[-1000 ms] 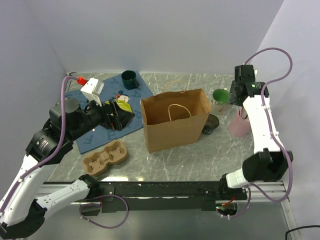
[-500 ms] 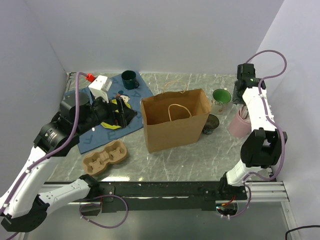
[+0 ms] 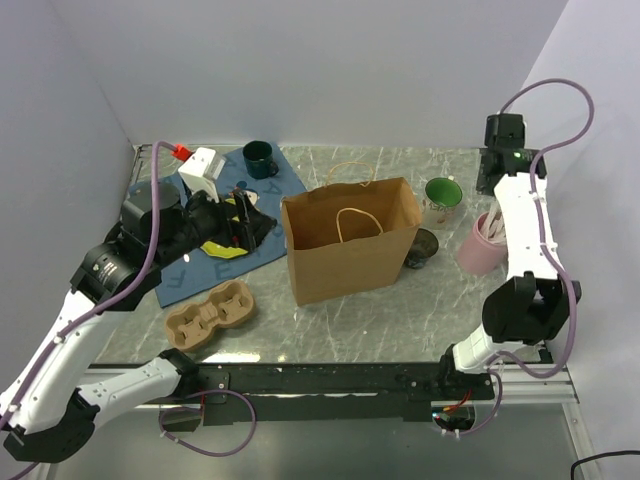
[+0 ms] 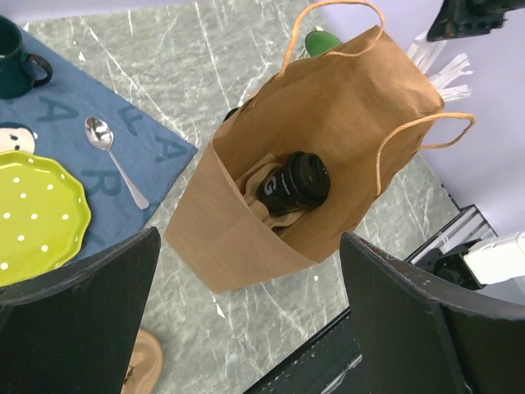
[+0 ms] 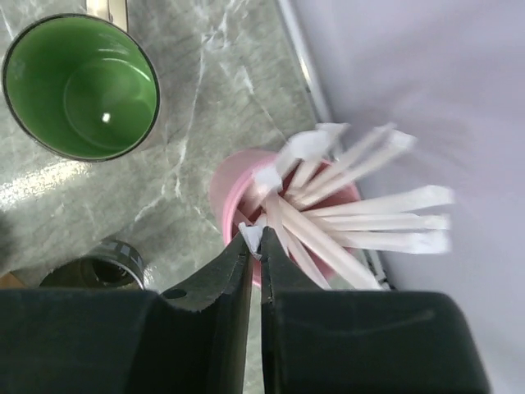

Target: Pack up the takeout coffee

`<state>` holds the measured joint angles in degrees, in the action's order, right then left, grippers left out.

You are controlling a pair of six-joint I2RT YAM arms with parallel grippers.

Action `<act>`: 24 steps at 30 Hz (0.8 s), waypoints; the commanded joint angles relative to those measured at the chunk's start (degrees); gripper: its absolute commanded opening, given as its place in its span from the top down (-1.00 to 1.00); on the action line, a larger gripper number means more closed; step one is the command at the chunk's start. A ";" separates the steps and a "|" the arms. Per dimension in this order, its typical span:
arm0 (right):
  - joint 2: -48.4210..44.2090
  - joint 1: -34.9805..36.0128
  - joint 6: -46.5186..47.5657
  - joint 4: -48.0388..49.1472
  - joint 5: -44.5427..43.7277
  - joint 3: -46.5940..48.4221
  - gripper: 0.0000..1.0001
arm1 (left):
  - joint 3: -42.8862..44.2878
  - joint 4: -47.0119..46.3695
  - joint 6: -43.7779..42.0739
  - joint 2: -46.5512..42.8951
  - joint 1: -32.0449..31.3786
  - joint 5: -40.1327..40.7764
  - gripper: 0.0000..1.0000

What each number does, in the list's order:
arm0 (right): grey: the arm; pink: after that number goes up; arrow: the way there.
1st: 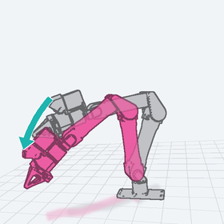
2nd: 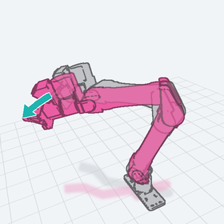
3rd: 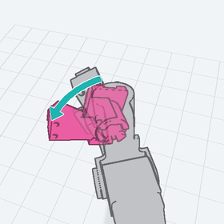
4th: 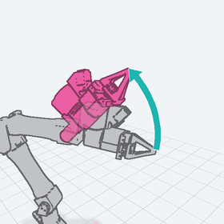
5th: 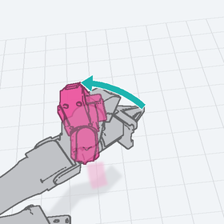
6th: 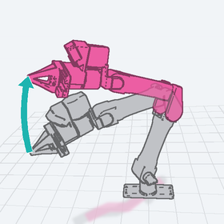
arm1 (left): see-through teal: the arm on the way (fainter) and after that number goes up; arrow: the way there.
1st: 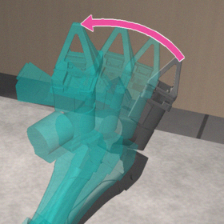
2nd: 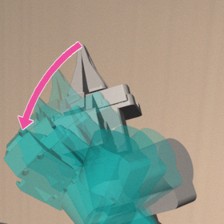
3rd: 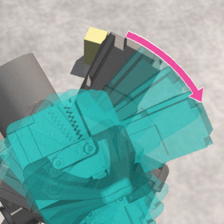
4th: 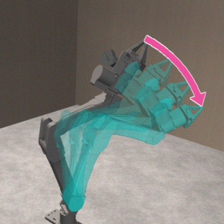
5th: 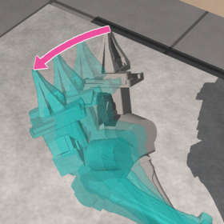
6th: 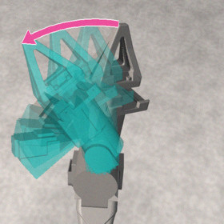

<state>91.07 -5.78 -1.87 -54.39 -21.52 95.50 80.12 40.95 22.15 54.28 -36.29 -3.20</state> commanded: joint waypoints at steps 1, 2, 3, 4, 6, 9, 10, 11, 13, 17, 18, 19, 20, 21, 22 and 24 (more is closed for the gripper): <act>-5.02 0.07 0.64 -4.91 -2.13 7.83 0.79 | -1.10 -3.16 1.40 -1.63 0.08 -0.67 -0.94; -5.20 0.24 0.46 -5.89 -2.30 9.07 0.80 | -1.28 -2.46 1.23 -1.81 0.08 -0.84 -0.93; -5.81 0.59 0.20 -7.21 -2.21 10.39 0.81 | -1.28 -2.28 1.14 -1.81 0.08 -0.93 -0.93; -6.16 0.86 -0.32 -9.05 -2.21 13.19 0.81 | -1.80 -2.28 1.14 -2.16 0.08 -1.02 -0.93; -7.21 1.12 -1.12 -10.90 -2.30 15.93 0.85 | -2.24 -3.33 1.40 -3.48 0.17 -0.93 -0.94; -8.44 1.21 -3.39 -14.33 -3.17 21.03 0.91 | -1.81 -3.16 1.14 -4.36 0.08 -1.02 -0.93; -8.71 1.30 -3.67 -15.21 -3.09 23.39 0.92 | -1.81 -3.24 1.05 -4.62 -0.09 -1.02 -0.94; -9.06 1.30 -3.76 -16.52 -2.74 24.63 0.92 | -1.89 -3.42 1.14 -5.41 -0.09 -1.02 -0.93; -9.77 1.47 -4.45 -18.20 -2.13 28.83 0.93 | -1.89 -3.25 1.66 -6.11 -0.18 -0.67 -0.93; -12.31 1.47 -5.60 -18.30 4.09 33.43 0.93 | -1.89 -2.01 3.33 -7.69 -0.27 0.65 -0.93; -14.49 1.47 -6.47 -16.29 6.20 33.34 0.93 | -1.81 -1.32 3.42 -7.96 -0.27 1.35 -0.93; -16.08 1.39 -7.00 -14.10 12.23 32.21 0.93 | -1.55 -0.88 3.51 -8.05 -0.27 1.70 -0.93; -17.84 1.47 -7.79 -11.73 15.94 30.55 0.92 | -1.28 -0.35 3.34 -8.05 -0.27 2.40 -0.93; -20.99 1.47 -9.71 -6.74 19.81 27.05 0.92 | -1.10 0.09 3.51 -8.05 -0.27 2.93 -0.93; -22.41 1.47 -11.04 -4.61 24.11 25.45 0.93 | -0.84 0.53 3.69 -8.05 -0.27 3.03 -0.93; -25.66 1.47 -16.37 -0.82 33.53 21.42 0.94 | -0.58 1.15 4.47 -7.88 -0.27 6.18 -0.93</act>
<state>71.42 -4.64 -9.58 -65.56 -7.16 122.10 78.00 40.99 24.84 46.26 -36.36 -1.48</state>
